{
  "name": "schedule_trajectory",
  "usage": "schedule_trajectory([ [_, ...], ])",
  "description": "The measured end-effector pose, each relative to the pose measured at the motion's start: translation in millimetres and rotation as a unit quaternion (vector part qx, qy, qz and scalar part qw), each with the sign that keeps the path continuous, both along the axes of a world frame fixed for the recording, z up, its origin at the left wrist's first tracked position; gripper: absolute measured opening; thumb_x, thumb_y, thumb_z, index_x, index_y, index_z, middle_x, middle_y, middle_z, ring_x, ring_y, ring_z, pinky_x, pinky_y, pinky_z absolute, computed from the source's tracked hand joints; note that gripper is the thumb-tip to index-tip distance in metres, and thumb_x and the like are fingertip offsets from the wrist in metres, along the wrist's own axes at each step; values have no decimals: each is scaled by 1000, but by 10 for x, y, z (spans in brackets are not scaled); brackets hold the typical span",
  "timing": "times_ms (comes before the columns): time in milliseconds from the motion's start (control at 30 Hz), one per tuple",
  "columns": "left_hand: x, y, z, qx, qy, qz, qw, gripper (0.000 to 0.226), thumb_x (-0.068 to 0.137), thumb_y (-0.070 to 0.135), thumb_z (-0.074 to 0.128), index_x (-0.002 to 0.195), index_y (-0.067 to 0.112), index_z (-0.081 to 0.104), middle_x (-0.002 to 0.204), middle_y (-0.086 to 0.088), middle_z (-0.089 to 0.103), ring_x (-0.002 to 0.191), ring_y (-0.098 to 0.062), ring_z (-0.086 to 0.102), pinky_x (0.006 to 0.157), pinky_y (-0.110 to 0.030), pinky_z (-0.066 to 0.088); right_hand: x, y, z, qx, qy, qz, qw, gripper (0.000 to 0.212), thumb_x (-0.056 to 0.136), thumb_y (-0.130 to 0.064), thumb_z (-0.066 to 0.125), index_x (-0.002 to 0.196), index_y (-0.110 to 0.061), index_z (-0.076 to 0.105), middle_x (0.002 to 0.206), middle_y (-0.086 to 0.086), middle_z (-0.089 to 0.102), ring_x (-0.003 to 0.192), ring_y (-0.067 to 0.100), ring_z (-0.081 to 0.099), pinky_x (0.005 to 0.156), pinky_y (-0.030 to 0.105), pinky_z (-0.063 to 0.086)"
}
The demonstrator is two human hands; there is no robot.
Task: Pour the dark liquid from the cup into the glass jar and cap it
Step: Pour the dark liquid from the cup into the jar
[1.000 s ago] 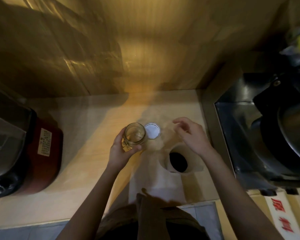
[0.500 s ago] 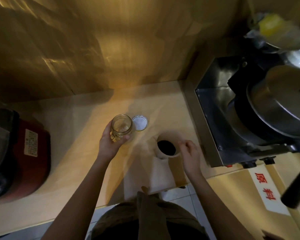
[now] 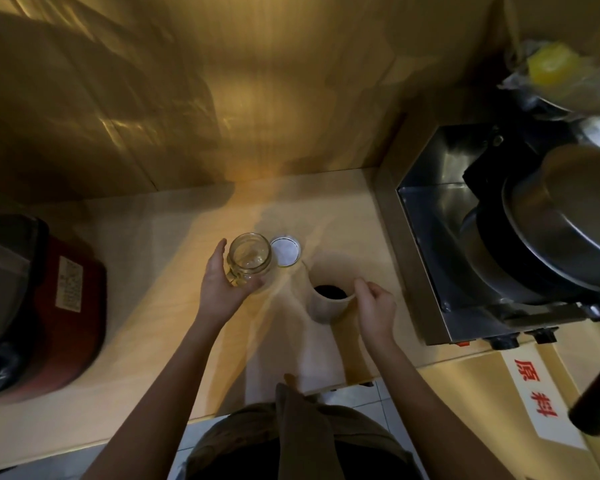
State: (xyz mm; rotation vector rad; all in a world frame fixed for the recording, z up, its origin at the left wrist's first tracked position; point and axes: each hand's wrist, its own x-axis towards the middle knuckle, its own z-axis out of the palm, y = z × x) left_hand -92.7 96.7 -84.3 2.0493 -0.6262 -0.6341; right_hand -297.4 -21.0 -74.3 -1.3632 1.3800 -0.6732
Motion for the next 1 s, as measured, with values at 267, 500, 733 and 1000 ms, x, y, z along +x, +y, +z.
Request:
schedule_trajectory([
  [267, -124, 76, -25, -109, 66, 215, 968, 41, 82, 31, 31, 101, 7, 57, 101, -13, 60, 101, -31, 56, 84, -36, 43, 391, -169, 141, -10, -45, -25, 999, 32, 84, -9, 59, 56, -6, 46, 53, 2, 32, 55, 13, 33, 55, 30, 29],
  [500, -177, -12, -227, -85, 113, 254, 957, 32, 86, 31, 37, 79, 8, 59, 83, -14, 61, 81, -26, 53, 74, -35, 38, 526, -213, 122, 2, -62, -28, 998, 39, 83, -8, 60, 49, -13, 41, 50, -3, 32, 55, 11, 32, 56, 29, 28],
  [733, -160, -105, -230, -79, 167, 278, 943, 39, 92, 25, 37, 61, 5, 50, 60, -11, 48, 61, -22, 42, 60, -35, 33, 550, -238, 117, 6, -72, -8, 997, 48, 85, -3, 58, 45, -19, 37, 46, -8, 32, 49, 7, 31, 54, 28, 28],
  [1000, -11, -205, -102, -108, 218, 317, 917, 34, 87, 24, 43, 55, 11, 44, 57, -6, 39, 58, -19, 34, 58, -35, 28, 576, -356, 271, -21, -85, 16, 996, 43, 89, -4, 56, 50, -11, 40, 51, 0, 31, 44, 2, 31, 46, 19, 30],
])
